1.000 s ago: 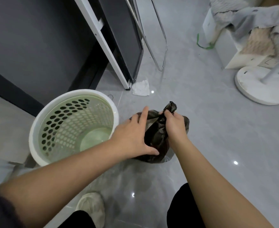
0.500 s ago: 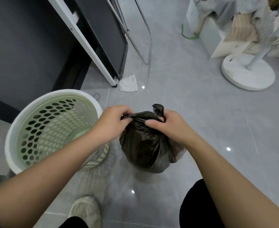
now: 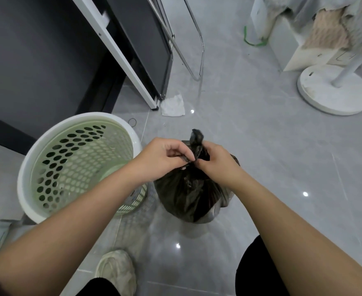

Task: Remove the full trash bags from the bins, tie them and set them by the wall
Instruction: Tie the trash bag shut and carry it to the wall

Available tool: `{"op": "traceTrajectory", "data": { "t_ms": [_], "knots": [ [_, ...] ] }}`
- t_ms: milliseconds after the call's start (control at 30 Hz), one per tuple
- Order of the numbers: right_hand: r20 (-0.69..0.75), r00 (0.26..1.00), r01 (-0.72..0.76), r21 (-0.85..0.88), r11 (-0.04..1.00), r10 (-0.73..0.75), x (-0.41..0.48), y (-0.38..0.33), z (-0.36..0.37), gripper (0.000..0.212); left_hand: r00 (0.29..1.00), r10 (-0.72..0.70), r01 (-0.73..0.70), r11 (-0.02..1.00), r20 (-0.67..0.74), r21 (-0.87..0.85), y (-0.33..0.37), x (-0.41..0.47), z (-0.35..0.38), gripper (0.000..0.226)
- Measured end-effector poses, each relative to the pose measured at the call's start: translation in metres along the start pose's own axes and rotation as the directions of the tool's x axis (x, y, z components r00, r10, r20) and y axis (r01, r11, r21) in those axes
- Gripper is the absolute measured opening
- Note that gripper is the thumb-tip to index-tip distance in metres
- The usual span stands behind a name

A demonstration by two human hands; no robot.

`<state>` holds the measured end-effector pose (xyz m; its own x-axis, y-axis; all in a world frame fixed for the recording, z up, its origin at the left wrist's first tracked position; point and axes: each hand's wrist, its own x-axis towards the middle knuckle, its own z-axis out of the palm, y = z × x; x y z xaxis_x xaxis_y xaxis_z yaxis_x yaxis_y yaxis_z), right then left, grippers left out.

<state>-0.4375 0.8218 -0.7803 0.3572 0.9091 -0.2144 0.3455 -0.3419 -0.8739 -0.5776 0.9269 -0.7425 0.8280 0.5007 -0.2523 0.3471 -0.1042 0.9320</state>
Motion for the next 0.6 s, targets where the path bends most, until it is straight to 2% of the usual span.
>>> {"op": "traceTrajectory", "data": {
  "t_ms": [67,133,200,300,333,367,433,467,500,600],
  "knots": [
    [0.088,0.995,0.049,0.029,0.998,-0.052,-0.002,-0.003,0.002,0.022,1.0,0.005,-0.005,0.999,-0.012,-0.053,0.001,0.001,0.0,0.025],
    [0.12,0.992,0.028,0.102,0.994,-0.04,-0.005,-0.003,0.002,0.025,1.0,0.003,-0.006,0.995,-0.03,-0.1,-0.002,0.001,0.001,0.023],
    [0.081,0.997,-0.018,0.178,0.984,0.003,-0.004,-0.001,0.0,0.02,0.996,-0.023,0.01,0.988,-0.086,-0.157,-0.007,0.0,0.001,0.02],
    [0.031,0.999,-0.04,0.179,0.983,0.035,-0.003,0.002,-0.002,0.024,0.987,-0.095,0.071,0.982,-0.13,-0.175,-0.018,-0.007,-0.001,0.023],
    [0.019,0.999,-0.042,0.174,0.984,0.04,-0.003,0.002,-0.002,0.028,0.99,-0.087,0.076,0.992,-0.11,-0.102,-0.024,-0.011,-0.001,0.031],
    [0.012,0.999,-0.048,0.178,0.983,0.047,-0.004,0.0,-0.002,0.03,0.995,-0.065,0.069,0.996,-0.075,0.049,-0.03,-0.016,0.0,0.046],
    [0.007,0.999,-0.053,0.2,0.978,0.052,-0.006,-0.002,-0.002,0.031,0.999,-0.049,0.042,0.899,0.005,0.436,-0.046,-0.017,0.005,0.076],
    [0.008,0.999,-0.054,0.21,0.976,0.053,-0.006,-0.003,-0.002,0.029,0.998,-0.055,0.036,0.836,0.019,0.548,-0.055,-0.014,0.009,0.083],
    [0.007,0.999,-0.052,0.223,0.973,0.052,-0.006,-0.004,-0.001,0.027,0.998,-0.063,0.045,0.81,0.01,0.584,-0.061,-0.011,0.014,0.085],
    [-0.004,0.999,-0.036,0.267,0.963,0.038,-0.005,-0.005,0.0,0.022,0.997,-0.015,0.051,0.854,-0.073,0.519,-0.072,0.001,0.031,0.076]
  ]
}}
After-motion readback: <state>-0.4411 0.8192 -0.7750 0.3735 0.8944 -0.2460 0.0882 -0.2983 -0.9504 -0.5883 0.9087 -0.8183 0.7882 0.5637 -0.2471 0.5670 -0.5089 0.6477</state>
